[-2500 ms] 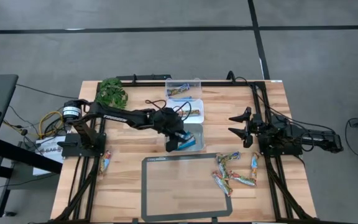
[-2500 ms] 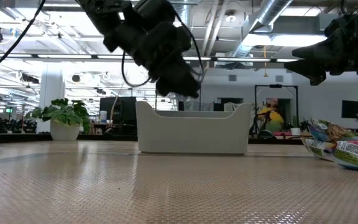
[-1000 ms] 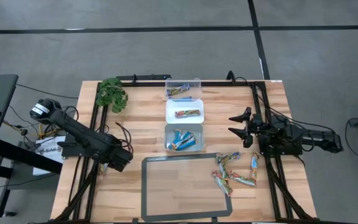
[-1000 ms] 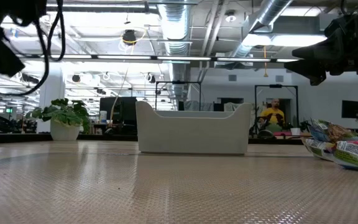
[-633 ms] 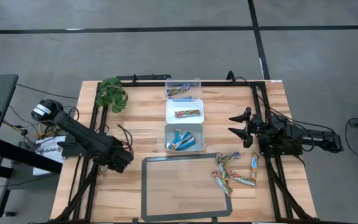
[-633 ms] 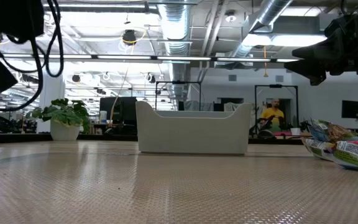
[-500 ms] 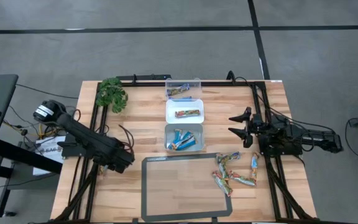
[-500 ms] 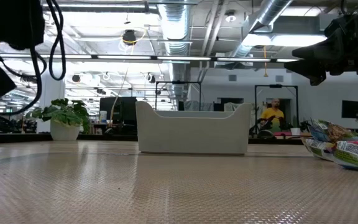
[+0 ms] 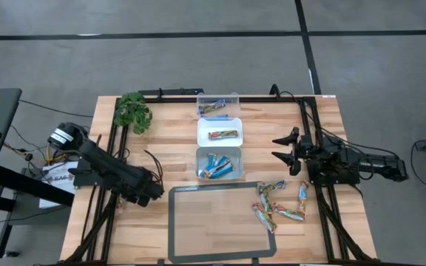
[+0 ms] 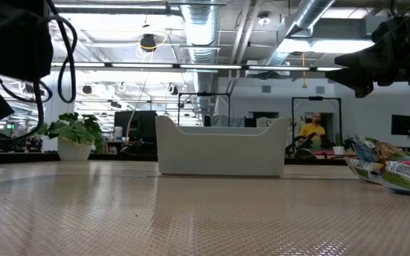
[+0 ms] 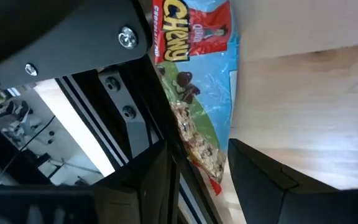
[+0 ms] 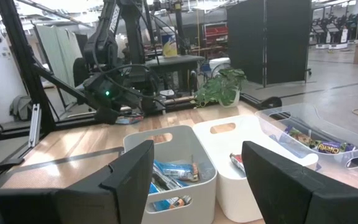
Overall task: Pick and place Granola Bars by type
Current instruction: Put the red granola bar into the white bin
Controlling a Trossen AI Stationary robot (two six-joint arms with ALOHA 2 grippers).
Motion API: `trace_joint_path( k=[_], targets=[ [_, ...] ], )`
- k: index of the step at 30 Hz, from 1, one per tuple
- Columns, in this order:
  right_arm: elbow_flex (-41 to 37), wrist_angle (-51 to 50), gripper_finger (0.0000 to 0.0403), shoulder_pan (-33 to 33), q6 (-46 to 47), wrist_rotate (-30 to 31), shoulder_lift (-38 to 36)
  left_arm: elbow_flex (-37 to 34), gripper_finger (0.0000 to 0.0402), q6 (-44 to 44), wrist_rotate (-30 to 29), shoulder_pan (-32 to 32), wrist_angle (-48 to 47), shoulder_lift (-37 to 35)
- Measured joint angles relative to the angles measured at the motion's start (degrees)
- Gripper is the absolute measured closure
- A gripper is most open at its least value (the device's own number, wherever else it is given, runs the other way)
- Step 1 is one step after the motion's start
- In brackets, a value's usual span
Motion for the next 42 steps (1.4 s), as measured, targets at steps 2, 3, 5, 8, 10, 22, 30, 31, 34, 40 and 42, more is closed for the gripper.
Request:
trace_joint_path(
  k=[2, 3, 5, 8, 10, 22, 30, 31, 34, 40, 42],
  targets=[
    [0.0, 0.0, 0.0163, 0.0, 0.0, 0.0, 0.0, 0.0, 0.0237, -0.2, 1.4, 0.0, 0.8, 0.9],
    [0.0, 0.0, 0.0163, 0.0, 0.0, 0.0, 0.0, 0.0, 0.0237, -0.2, 1.7, 0.0, 1.6, 1.6],
    [0.0, 0.0, 0.0163, 0.0, 0.0, 0.0, 0.0, 0.0, 0.0237, 0.0, 1.7, 0.0, 3.0, 3.0],
    [0.0, 0.0, 0.0163, 0.0, 0.0, 0.0, 0.0, 0.0, 0.0237, 0.5, 1.1, 0.0, 3.5, 4.8],
    [0.0, 0.0, 0.0163, 0.0, 0.0, 0.0, 0.0, 0.0, 0.0237, 0.7, 0.2, 0.0, 3.6, 5.4],
    [0.0, 0.0, 0.0163, 0.0, 0.0, 0.0, 0.0, 0.0, 0.0259, 0.9, -0.7, 0.0, 1.9, 5.8],
    [0.0, 0.0, 0.0163, 0.0, 0.0, 0.0, 0.0, 0.0, 0.0349, 1.3, -0.3, 0.0, 2.8, 5.8],
    [0.0, 0.0, 0.0163, 0.0, 0.0, 0.0, 0.0, 0.0, 0.0358, 1.3, -0.2, 0.0, 3.1, 5.8],
    [0.0, 0.0, 0.0163, 0.0, 0.0, 0.0, 0.0, 0.0, 0.0377, 1.3, 0.3, 0.0, 4.6, 5.8],
    [0.0, 0.0, 0.0163, 0.0, 0.0, 0.0, 0.0, 0.1, 0.0386, 1.9, 3.7, 0.4, 11.7, 5.7],
    [0.0, 0.0, 0.0163, 0.0, 0.0, 0.0, 0.0, 0.9, 0.0384, 3.5, 4.9, 0.8, 14.2, 5.7]
  ],
)
